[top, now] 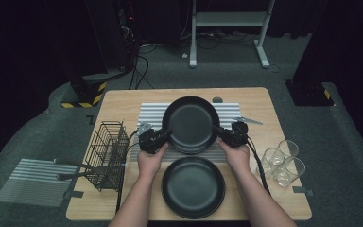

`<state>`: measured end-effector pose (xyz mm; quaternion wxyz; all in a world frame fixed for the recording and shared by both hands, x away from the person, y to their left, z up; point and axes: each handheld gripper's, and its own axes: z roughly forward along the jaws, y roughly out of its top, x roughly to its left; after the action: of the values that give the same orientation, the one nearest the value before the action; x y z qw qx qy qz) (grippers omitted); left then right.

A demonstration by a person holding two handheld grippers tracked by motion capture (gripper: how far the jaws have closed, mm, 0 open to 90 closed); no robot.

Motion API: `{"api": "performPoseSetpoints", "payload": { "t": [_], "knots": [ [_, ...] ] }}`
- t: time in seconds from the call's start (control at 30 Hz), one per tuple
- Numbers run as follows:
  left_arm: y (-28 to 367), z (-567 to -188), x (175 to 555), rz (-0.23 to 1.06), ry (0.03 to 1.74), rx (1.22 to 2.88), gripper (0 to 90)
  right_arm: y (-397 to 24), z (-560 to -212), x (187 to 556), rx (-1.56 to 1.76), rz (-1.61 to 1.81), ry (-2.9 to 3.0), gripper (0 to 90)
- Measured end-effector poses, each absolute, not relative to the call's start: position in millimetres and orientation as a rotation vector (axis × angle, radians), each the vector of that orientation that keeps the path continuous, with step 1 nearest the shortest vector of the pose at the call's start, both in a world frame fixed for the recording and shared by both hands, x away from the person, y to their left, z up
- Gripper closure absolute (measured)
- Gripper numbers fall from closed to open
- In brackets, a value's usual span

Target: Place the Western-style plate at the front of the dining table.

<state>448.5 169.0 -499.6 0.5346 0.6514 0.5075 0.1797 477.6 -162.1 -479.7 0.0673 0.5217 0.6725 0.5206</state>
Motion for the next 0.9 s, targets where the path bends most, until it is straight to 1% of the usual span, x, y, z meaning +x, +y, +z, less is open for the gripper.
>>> {"api": "performPoseSetpoints", "payload": {
  "t": [0.4, 0.9],
  "knots": [
    [170.1, -519.2, 448.5, 0.403, 1.234, 1.54, 68.7, -158.7, -490.4, 481.9, 1.588, 1.513, 2.049, 76.7],
    [174.0, -522.9, 449.1, 0.392, 1.26, 1.529, 68.7, -154.0, -496.7, 482.5, 1.613, 1.485, 2.076, 75.8]
  ]
}}
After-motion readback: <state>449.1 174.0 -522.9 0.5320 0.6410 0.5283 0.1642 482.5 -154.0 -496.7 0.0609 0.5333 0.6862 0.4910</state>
